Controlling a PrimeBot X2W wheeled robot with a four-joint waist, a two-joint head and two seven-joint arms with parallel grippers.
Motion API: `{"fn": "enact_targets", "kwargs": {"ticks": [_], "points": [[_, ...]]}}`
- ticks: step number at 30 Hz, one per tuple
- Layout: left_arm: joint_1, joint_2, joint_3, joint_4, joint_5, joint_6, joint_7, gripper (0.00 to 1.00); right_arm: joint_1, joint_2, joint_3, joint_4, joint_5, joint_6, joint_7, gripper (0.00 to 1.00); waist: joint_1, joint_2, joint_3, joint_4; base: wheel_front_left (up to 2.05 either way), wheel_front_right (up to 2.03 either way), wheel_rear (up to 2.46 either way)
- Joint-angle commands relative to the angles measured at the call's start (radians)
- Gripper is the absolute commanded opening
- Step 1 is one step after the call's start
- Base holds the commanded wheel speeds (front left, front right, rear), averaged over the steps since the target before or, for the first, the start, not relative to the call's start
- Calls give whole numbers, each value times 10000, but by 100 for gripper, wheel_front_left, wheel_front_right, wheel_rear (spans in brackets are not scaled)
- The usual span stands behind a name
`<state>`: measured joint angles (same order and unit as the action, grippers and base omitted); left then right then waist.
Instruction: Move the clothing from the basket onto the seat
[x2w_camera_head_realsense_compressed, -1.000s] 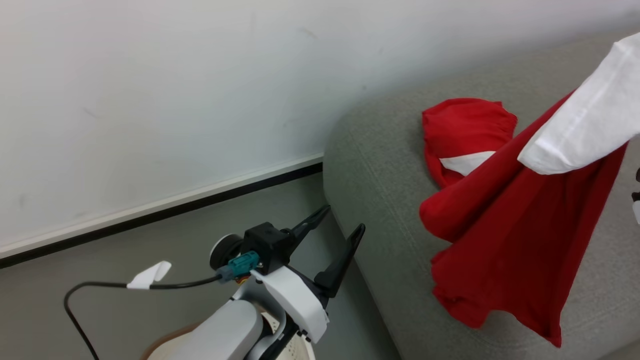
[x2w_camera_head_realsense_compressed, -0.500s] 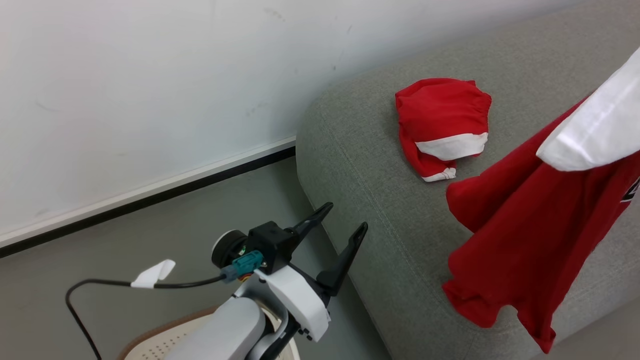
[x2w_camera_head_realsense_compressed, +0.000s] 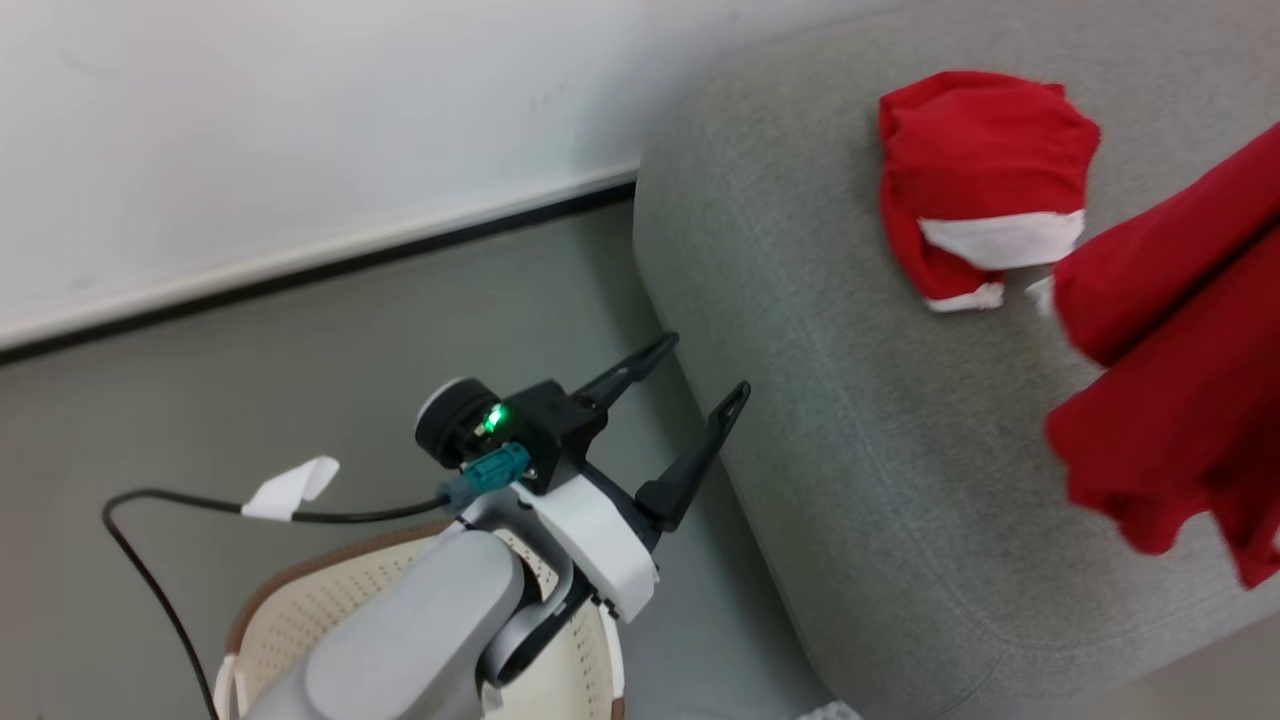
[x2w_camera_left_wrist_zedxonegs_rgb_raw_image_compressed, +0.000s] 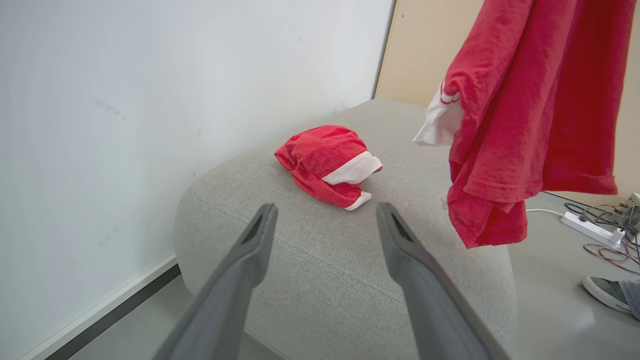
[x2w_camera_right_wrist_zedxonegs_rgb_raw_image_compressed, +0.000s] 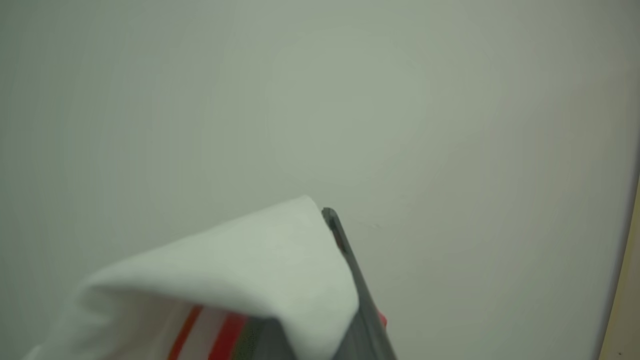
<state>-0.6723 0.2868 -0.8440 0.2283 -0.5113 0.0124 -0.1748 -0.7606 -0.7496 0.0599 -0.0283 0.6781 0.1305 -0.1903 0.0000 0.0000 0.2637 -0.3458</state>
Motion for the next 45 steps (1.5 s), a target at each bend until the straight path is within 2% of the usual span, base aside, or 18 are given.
{"fn": "enact_targets", "kwargs": {"ticks": [1,8,16,24,31,37,38,39,40,41,45], "points": [[-257,101,5,-105,173,-38,72,100,-401,-268,-101,304,96,4,56,0,0,0,756,434,0,0,0],[-877,115,-30,-329,382,-91,218,100,-1522,-1110,-163,1644,408,4,302,0,0,0,1925,1000,0,0,0],[-1385,-80,-127,-187,517,-178,78,100,-2248,-1253,590,2819,570,4,561,0,0,0,2926,1611,0,0,0],[-1571,-287,-148,108,485,-179,-145,100,-2144,-1215,1605,3703,1087,4,1283,0,0,0,3279,2035,0,0,0],[-1639,-405,-151,399,377,-204,-299,100,-1945,-1417,2880,4602,2253,4,3077,0,0,0,3370,2283,0,0,0],[-1626,-511,-153,614,287,-198,-451,100,-1881,-1256,3625,5520,2964,4,4342,0,0,0,3241,2414,0,0,0],[-1602,-512,-151,657,266,-202,-476,100,-1864,-1181,3734,5658,3075,4,4525,31,0,0,3184,2425,0,0,0],[-1572,-523,-154,697,240,-208,-488,100,-1854,-1114,3829,5716,3166,5,4632,45,0,0,3124,2435,0,0,0],[-1544,-531,-153,725,232,-204,-513,100,-1870,-1074,3897,5770,3264,4,4684,92,0,0,3063,2441,0,0,0],[-1504,-537,-150,755,224,-196,-521,100,-1871,-1047,3981,5856,3352,4,4715,100,0,0,2984,2444,0,0,0],[-1349,-547,-151,836,162,-168,-591,100,-1711,-916,4370,6037,3661,4,4966,100,0,0,2648,2399,0,0,0]]}}
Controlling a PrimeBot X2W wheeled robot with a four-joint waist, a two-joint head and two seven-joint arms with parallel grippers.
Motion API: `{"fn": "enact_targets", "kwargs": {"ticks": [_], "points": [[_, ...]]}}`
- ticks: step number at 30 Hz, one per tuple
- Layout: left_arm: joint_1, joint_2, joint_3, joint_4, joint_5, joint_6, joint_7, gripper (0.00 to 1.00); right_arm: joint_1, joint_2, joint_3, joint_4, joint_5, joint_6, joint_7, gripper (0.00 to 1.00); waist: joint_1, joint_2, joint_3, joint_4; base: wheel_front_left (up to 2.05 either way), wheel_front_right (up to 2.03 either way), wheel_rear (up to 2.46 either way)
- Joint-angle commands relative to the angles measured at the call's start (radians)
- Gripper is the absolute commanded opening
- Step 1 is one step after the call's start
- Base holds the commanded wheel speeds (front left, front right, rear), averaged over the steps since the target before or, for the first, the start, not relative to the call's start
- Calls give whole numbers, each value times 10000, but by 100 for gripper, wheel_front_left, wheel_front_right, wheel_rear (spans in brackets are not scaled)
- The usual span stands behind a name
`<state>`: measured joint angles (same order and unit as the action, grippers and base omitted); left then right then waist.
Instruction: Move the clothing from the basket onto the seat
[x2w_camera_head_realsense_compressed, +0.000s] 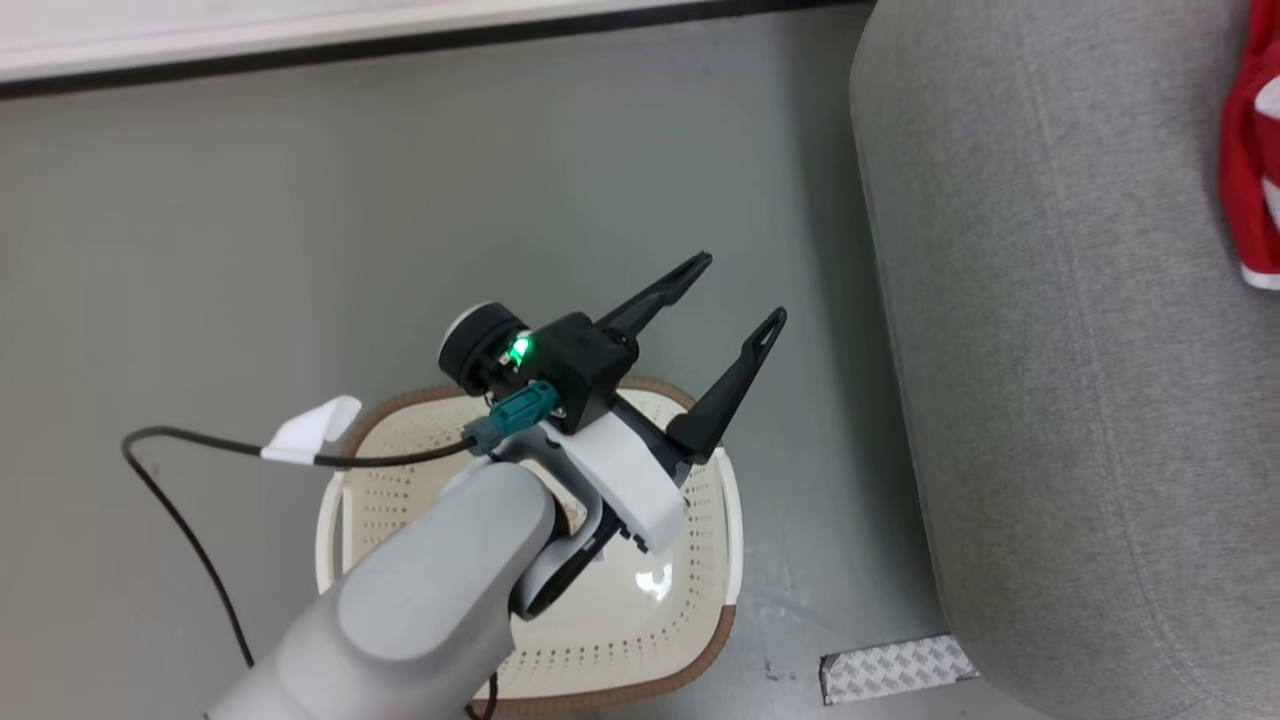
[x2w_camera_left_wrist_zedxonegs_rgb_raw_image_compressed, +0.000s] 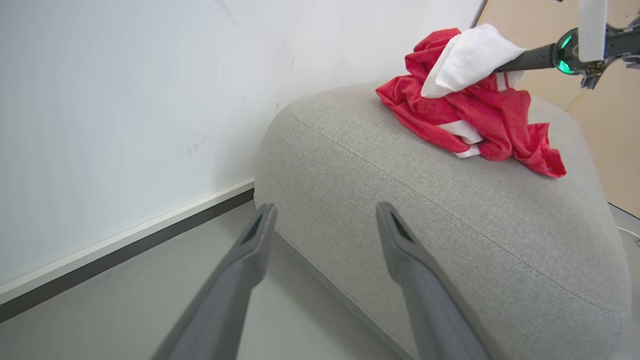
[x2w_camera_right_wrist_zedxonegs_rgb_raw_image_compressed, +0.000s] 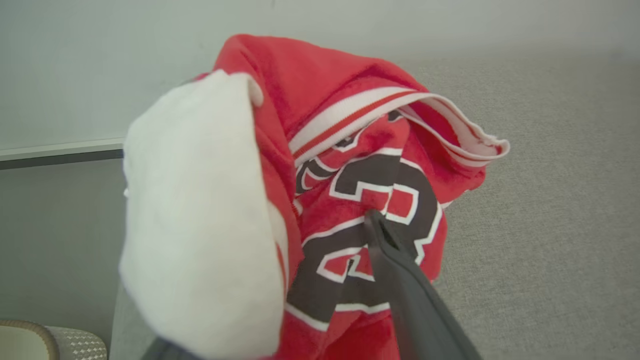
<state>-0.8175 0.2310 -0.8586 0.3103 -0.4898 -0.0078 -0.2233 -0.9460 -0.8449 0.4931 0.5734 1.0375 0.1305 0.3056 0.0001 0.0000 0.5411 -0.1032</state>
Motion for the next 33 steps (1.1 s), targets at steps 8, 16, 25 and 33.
{"fn": "enact_targets", "kwargs": {"ticks": [8,16,25,33], "points": [[597,75,18,196,-291,104,-183,100,493,-154,721,-176,682,4,187,100,-1,0,-1156,-232,0,0,0],[1370,163,151,313,-677,250,-259,100,987,-580,1366,-693,840,4,139,100,-1,0,-2651,-445,0,0,0],[2453,302,577,196,-1143,530,-376,100,1620,-957,1661,-2011,870,4,-879,100,-1,0,-4387,-350,0,0,0],[3287,651,1371,-80,-1368,1196,-407,100,2835,-621,1321,-2937,588,5,-3476,100,-1,0,-5173,147,0,0,0]]}}
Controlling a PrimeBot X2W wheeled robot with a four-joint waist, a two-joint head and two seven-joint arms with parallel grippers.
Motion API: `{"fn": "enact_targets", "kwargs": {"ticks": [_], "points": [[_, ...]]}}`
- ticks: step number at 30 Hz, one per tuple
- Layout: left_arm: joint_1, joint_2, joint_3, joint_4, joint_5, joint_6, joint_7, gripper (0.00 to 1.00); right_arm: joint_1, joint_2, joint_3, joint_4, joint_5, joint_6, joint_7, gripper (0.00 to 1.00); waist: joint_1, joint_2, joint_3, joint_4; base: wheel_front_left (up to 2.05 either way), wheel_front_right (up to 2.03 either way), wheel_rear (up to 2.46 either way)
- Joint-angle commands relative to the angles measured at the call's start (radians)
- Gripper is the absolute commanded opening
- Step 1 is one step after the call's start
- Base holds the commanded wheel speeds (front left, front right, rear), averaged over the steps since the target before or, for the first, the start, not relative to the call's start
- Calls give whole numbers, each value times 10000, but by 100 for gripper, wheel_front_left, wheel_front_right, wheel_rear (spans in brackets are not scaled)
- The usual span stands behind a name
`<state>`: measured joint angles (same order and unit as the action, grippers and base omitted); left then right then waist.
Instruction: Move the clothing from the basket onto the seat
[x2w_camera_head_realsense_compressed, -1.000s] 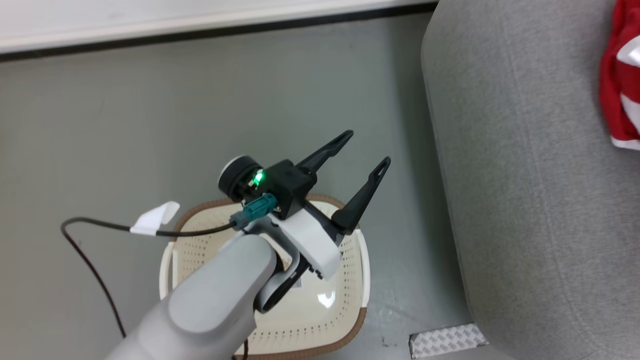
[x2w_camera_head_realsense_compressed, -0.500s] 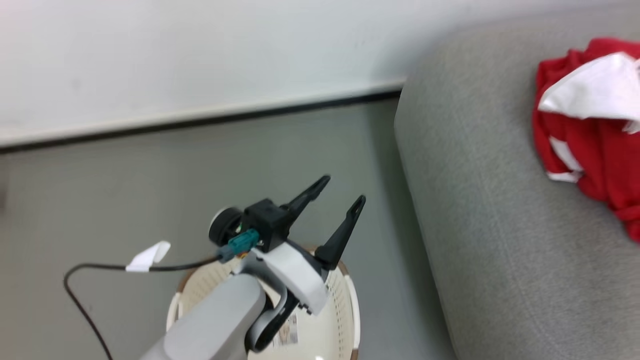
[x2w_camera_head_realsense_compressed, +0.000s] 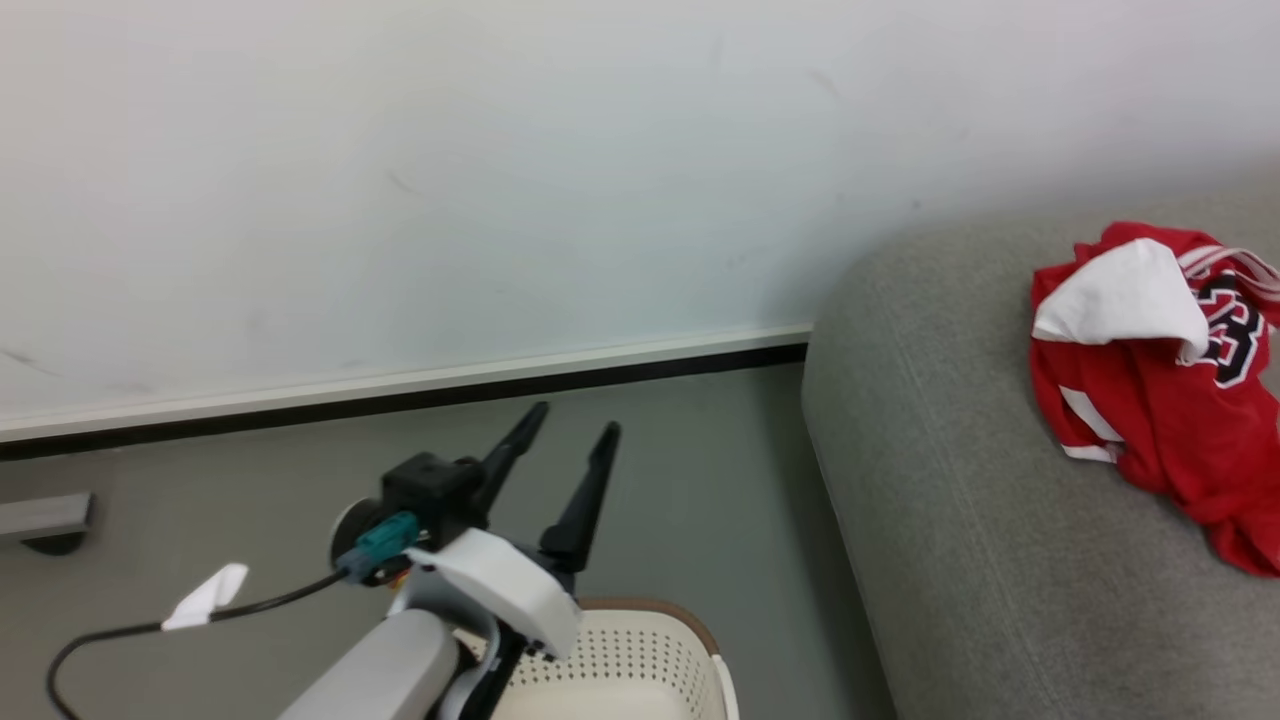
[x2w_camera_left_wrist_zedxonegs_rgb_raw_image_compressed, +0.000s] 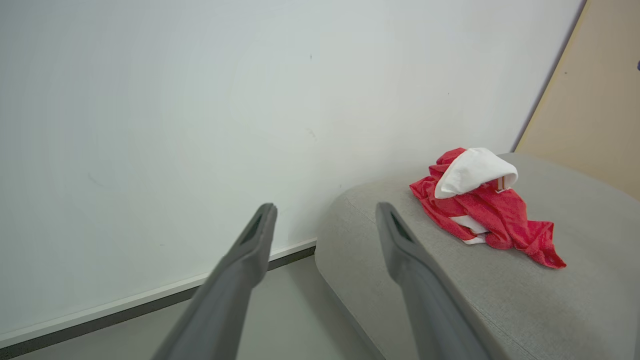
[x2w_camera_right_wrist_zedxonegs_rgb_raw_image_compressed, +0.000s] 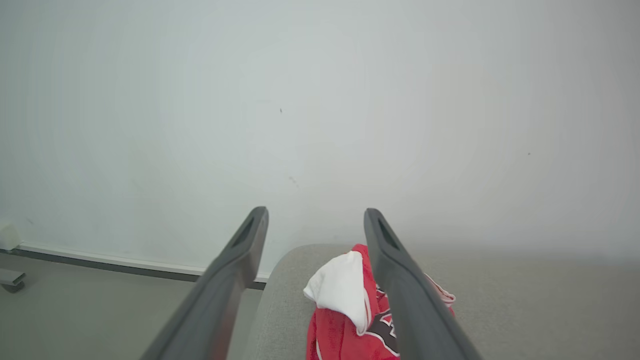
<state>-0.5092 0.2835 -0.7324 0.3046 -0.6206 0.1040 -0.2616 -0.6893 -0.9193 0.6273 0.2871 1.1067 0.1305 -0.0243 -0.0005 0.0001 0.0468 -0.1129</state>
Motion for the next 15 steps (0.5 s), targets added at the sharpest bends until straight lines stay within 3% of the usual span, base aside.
{"fn": "enact_targets", "kwargs": {"ticks": [1,9,15], "points": [[325,169,251,-60,-84,193,-25,100,485,216,-26,-163,-170,4,-447,100,5,-1,-289,309,0,0,0],[1371,531,1647,-663,-153,905,-25,100,1928,1314,-127,-322,-1156,5,-1950,100,5,-1,-494,706,0,0,0],[2359,533,2900,-1090,-38,1092,-27,100,2833,2461,-810,-95,-2213,5,-2360,100,5,-1,-617,869,0,0,0]]}}
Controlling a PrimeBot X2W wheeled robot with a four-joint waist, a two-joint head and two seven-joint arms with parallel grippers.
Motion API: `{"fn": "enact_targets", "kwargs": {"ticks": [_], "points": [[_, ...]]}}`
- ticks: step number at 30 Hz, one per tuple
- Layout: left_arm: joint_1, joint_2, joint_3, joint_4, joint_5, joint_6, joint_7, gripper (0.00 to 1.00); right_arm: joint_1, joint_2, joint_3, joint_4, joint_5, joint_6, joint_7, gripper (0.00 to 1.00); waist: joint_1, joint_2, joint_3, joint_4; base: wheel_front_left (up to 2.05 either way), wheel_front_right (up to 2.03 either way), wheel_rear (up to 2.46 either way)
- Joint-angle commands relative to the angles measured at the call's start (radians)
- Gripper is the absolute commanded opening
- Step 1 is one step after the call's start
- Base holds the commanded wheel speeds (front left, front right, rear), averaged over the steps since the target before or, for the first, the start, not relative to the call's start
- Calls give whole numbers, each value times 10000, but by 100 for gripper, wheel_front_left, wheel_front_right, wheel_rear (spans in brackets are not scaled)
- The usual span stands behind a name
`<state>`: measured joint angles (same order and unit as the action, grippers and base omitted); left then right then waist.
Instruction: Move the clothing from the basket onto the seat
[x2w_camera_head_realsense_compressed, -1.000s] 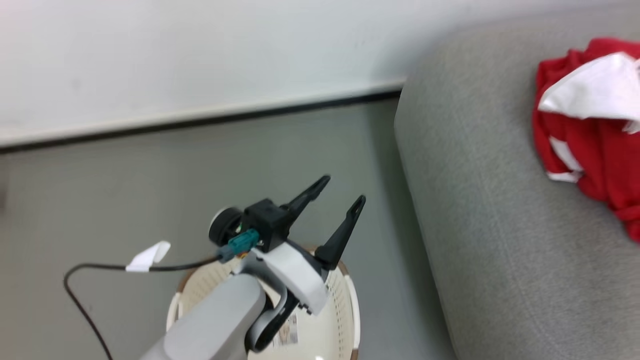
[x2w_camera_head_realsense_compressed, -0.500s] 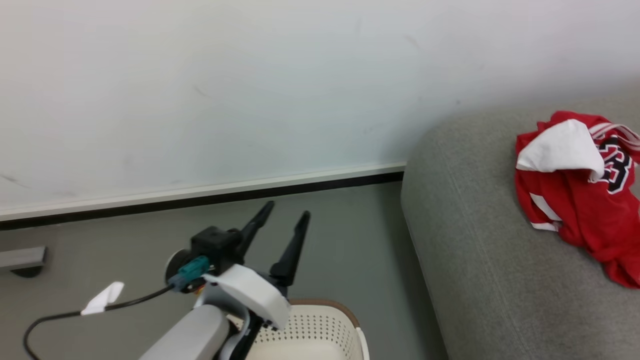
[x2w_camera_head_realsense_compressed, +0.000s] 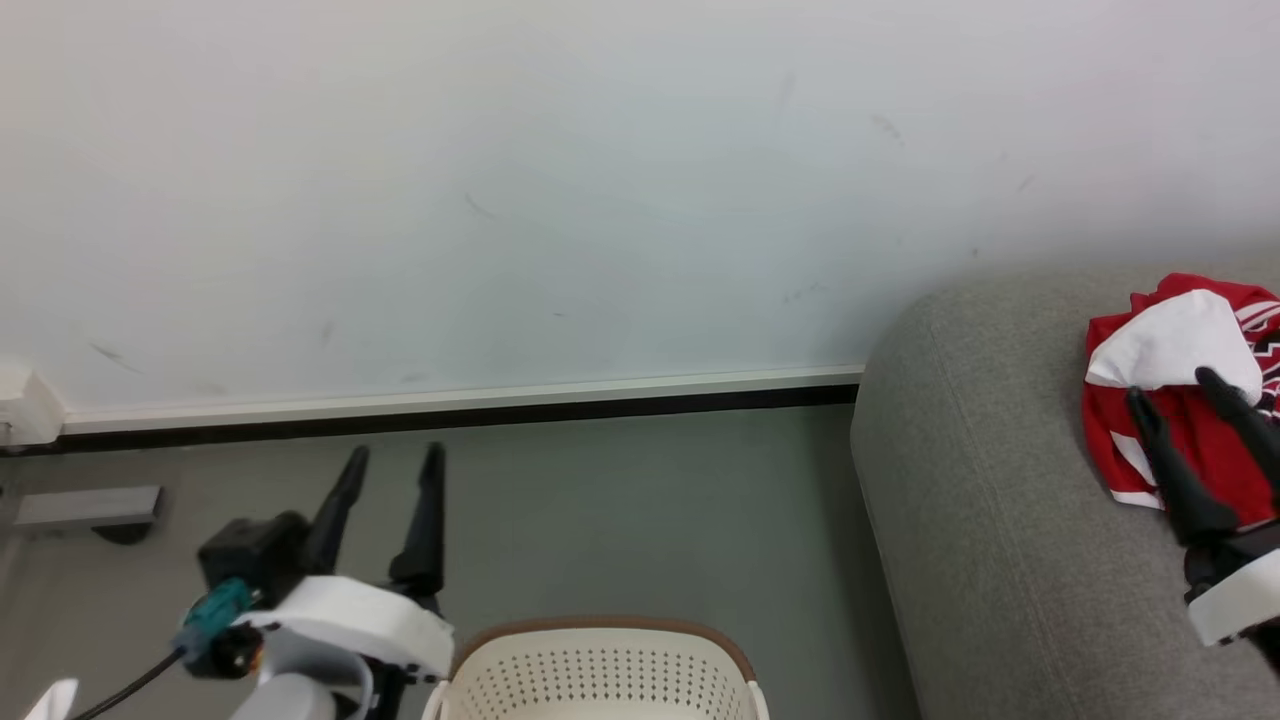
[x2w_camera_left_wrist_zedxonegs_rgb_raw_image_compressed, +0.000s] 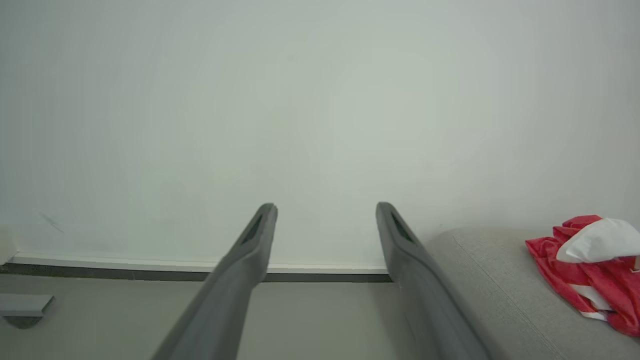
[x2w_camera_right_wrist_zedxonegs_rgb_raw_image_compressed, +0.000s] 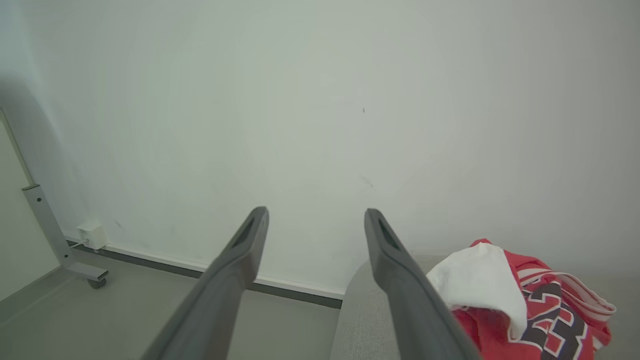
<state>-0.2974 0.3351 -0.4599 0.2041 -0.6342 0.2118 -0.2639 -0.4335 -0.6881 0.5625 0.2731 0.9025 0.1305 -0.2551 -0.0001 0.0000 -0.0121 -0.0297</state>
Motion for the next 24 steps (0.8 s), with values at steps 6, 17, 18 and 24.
{"fn": "enact_targets", "kwargs": {"ticks": [6,17,18,24], "points": [[1338,-401,1434,-446,384,-311,-4,100,1705,1727,-1987,-206,-1440,5,-96,100,1,0,-144,161,0,0,0],[2750,-1422,3166,-230,1893,-1086,-5,100,3472,4091,-3494,-731,-3450,5,-100,100,1,0,-213,106,0,0,0],[2821,-1514,3306,-171,2076,-1160,-5,100,3568,4251,-3539,-700,-3565,5,-101,100,1,0,-217,116,0,0,0],[3114,-1986,3939,259,2804,-1565,-5,100,3977,4864,-3637,-607,-4400,5,-101,100,1,0,-277,192,0,0,0]]}}
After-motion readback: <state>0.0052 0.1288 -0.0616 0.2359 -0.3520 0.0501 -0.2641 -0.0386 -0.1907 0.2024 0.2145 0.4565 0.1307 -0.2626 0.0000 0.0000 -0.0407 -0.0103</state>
